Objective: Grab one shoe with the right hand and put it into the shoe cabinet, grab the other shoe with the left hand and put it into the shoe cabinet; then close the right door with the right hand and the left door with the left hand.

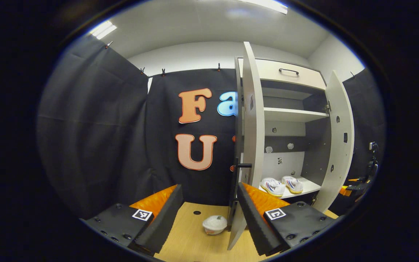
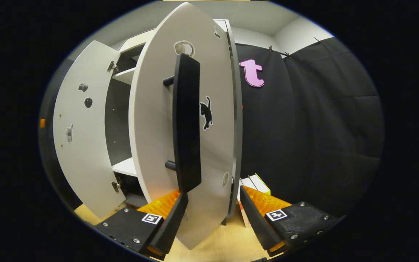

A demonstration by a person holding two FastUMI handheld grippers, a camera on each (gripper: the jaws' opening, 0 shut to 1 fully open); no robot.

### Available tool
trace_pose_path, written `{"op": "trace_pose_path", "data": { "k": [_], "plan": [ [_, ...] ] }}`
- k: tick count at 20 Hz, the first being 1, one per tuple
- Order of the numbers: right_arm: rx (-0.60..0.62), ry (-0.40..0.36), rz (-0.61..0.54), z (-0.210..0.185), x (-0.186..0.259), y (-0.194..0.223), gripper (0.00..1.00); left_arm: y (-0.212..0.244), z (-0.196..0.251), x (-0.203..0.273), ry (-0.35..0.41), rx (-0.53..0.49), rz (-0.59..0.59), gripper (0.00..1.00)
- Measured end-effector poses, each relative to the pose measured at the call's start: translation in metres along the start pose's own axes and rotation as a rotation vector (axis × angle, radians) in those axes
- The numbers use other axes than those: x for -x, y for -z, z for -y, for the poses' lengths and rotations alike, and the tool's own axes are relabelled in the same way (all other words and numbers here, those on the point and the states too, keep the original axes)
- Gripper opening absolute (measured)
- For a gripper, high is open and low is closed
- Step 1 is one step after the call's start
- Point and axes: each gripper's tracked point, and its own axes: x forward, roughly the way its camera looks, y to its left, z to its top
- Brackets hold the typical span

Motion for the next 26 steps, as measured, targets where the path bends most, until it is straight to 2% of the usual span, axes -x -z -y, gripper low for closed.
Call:
{"op": "trace_pose_path", "data": {
  "k": [6, 10, 13, 20, 23, 26],
  "plan": [
    [-0.022, -0.064, 0.006, -0.045, -0.036, -0.002, 0.90, 0.012, -0.011, -0.001, -0.017, -0.001, -0.013, 0.95],
    [-0.002, -0.070, -0.011, -0.073, -0.068, -0.002, 0.92, 0.031, -0.024, -0.003, -0.028, -0.005, -0.035, 0.95],
    [0.032, -0.058, 0.002, -0.079, -0.080, -0.005, 0.90, 0.053, -0.034, -0.010, -0.023, -0.020, -0.054, 0.97],
    [0.043, -0.017, -0.014, -0.081, -0.095, -0.006, 0.89, 0.132, -0.012, -0.041, 0.087, 0.010, -0.135, 0.97],
    [0.076, 0.008, -0.003, -0.083, -0.097, -0.008, 0.89, 0.155, -0.001, -0.049, 0.119, 0.032, -0.173, 0.97],
    [0.056, 0.016, -0.004, -0.084, -0.100, -0.007, 0.89, 0.168, 0.007, -0.061, 0.145, 0.055, -0.193, 0.97]
  ]
}}
